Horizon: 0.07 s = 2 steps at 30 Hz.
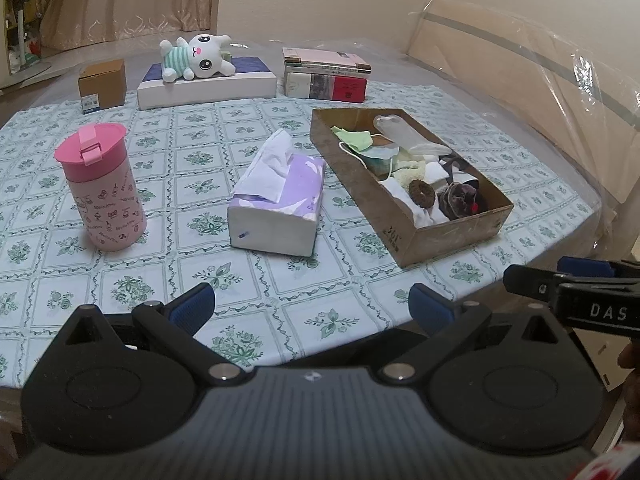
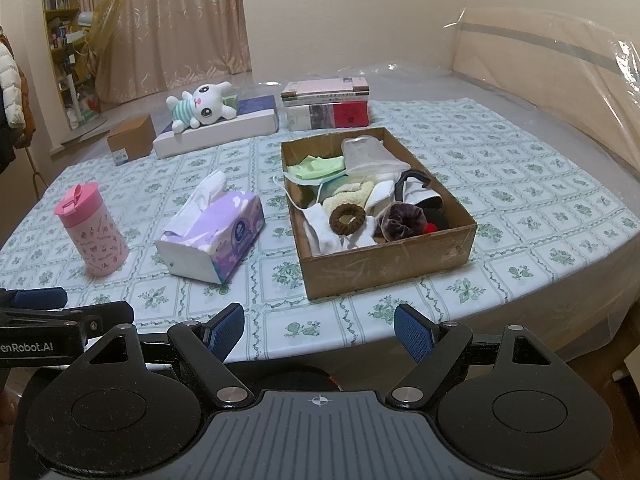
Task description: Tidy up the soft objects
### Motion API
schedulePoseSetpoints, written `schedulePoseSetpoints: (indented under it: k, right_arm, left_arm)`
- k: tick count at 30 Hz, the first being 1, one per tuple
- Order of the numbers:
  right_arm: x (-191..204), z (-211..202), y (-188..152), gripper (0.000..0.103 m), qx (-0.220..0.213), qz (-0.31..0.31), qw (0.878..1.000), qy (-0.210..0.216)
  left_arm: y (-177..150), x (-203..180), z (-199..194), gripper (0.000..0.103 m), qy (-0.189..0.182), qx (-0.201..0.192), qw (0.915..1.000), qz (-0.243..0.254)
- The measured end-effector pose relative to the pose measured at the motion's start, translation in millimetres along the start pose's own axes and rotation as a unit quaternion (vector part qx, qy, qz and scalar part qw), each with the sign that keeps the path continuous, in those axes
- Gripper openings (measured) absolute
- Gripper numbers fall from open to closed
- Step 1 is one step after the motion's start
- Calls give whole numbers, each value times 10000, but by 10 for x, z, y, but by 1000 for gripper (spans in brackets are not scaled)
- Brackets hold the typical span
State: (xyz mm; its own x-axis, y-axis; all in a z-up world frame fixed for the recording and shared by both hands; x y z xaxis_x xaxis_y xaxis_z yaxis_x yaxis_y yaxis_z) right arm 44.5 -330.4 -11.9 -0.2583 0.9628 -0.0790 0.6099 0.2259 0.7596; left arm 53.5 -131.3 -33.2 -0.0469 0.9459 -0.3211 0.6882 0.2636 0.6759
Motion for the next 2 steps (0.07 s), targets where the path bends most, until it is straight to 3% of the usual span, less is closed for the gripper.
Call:
schedulePoseSetpoints:
  k: [2]
  right_arm:
    - [2, 1, -6, 82, 3, 1, 10000, -4]
  left_arm:
    - [14, -8, 0, 102, 8, -17, 10000, -11]
Point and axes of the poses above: each gripper's, at about its wrist camera, not at the fingertips, and z roughly the way its jaws point, x to its left, y to its top, the point moved 6 cm from there along z, roughly the way its jaws point, and after that the axes turned 15 degrees about -z, right-handed, at the moved point
